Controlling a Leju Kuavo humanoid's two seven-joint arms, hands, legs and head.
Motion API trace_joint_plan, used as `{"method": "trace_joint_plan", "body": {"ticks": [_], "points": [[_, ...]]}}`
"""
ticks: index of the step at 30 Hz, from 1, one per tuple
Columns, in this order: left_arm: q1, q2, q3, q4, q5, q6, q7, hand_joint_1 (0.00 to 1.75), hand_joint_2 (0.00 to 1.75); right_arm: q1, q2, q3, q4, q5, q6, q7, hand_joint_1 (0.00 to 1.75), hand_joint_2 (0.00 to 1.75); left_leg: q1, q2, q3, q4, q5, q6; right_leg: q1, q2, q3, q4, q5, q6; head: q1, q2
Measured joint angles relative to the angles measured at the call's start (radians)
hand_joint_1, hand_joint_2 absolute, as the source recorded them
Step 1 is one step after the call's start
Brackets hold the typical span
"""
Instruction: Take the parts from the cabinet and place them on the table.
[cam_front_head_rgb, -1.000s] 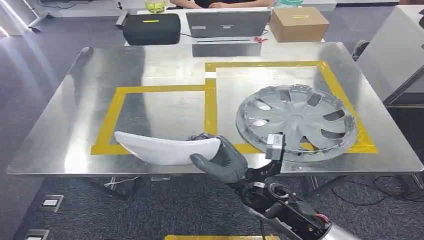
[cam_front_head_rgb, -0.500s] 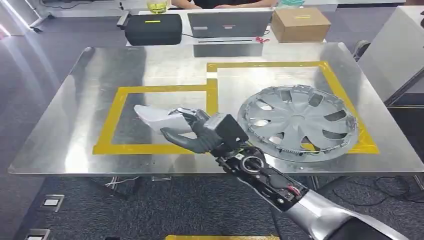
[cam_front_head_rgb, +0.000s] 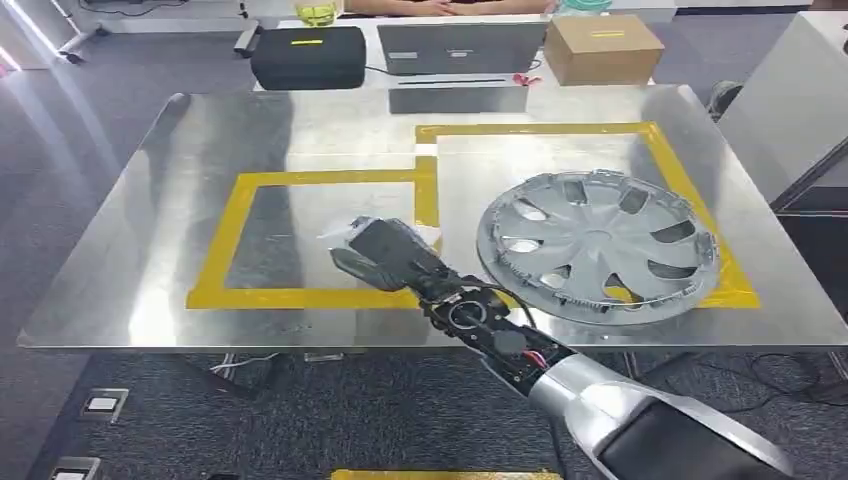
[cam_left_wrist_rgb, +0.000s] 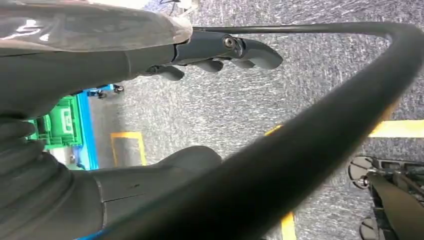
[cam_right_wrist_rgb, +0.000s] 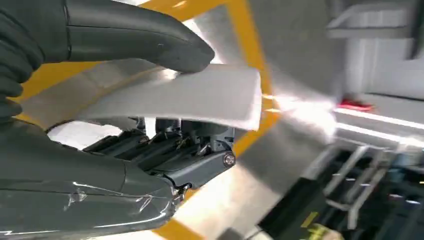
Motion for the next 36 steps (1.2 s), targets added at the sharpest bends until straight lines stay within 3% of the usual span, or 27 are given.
{"method": "trace_joint_plan", "body": {"ticks": [3, 7, 11, 17, 18, 26, 27, 36], "points": [[0.0, 0.0, -0.008, 0.0, 0.0, -0.004, -0.002, 0.0, 1.75, -0.001, 0.013, 0.04, 0.046, 0.049, -0.072, 0.09, 1.31, 1.75, 0.0, 0.0, 0.0, 0.0, 0.0, 0.0, 0.0, 0.0, 0.0, 0.0, 0.0, 0.0, 0.0, 0.0], [0.0, 0.0, -0.014, 0.0, 0.0, -0.009, -0.011, 0.0, 1.75, -0.004, 0.026, 0.11, 0.085, 0.077, -0.138, 0.128, 1.31, 1.75, 0.0, 0.0, 0.001, 0.0, 0.0, 0.0, 0.0, 0.0, 0.001, 0.0, 0.0, 0.0, 0.0, 0.0], [0.0, 0.0, -0.016, 0.0, -0.002, -0.01, -0.016, 0.0, 1.75, -0.005, 0.032, 0.161, 0.096, 0.035, -0.199, 0.07, 1.31, 1.75, 0.0, 0.0, 0.001, 0.0, 0.0, 0.0, 0.0, 0.0, 0.001, 0.0, 0.0, 0.0, 0.0, 0.0], [-0.003, 0.001, -0.036, 0.0, -0.012, -0.022, -0.035, 0.0, 1.75, -0.023, 0.043, 0.204, 0.094, -0.094, -0.28, -0.108, 1.31, 1.75, 0.0, 0.0, 0.001, 0.0, 0.0, 0.0, 0.0, 0.0, 0.001, 0.0, 0.0, 0.0, 0.0, 0.0], [-0.004, 0.001, -0.039, 0.0, -0.012, -0.023, -0.037, 0.0, 1.75, -0.028, 0.044, 0.207, 0.092, -0.106, -0.289, -0.131, 0.0, 1.75, 0.0, 0.0, 0.001, 0.0, 0.0, 0.0, 0.0, 0.0, 0.001, 0.0, 0.0, 0.0, 0.0, 0.0], [-0.009, 0.002, -0.056, 0.0, -0.025, -0.018, -0.067, 0.0, 1.75, -0.047, 0.056, 0.244, 0.071, -0.146, -0.313, -0.166, 0.0, 1.75, 0.0, 0.0, 0.001, 0.0, 0.0, 0.0, 0.0, 0.0, 0.001, 0.0, 0.0, 0.0, 0.0, 0.0], [-0.009, 0.002, -0.056, 0.0, -0.025, -0.017, -0.067, 0.0, 0.0, -0.048, 0.057, 0.247, 0.069, -0.146, -0.314, -0.166, 0.0, 1.75, 0.0, 0.0, 0.001, 0.0, 0.0, 0.0, 0.0, 0.0, 0.001, 0.0, 0.0, 0.0, 0.0, 0.0], [-0.009, 0.004, -0.057, 0.0, -0.004, -0.01, -0.056, 0.0, 0.0, -0.056, 0.057, 0.277, 0.067, -0.171, -0.311, -0.167, 0.0, 1.75, 0.0, 0.0, 0.001, 0.0, 0.0, 0.0, 0.0, 0.0, 0.001, 0.0, 0.0, 0.0, 0.0, 0.0]]}}
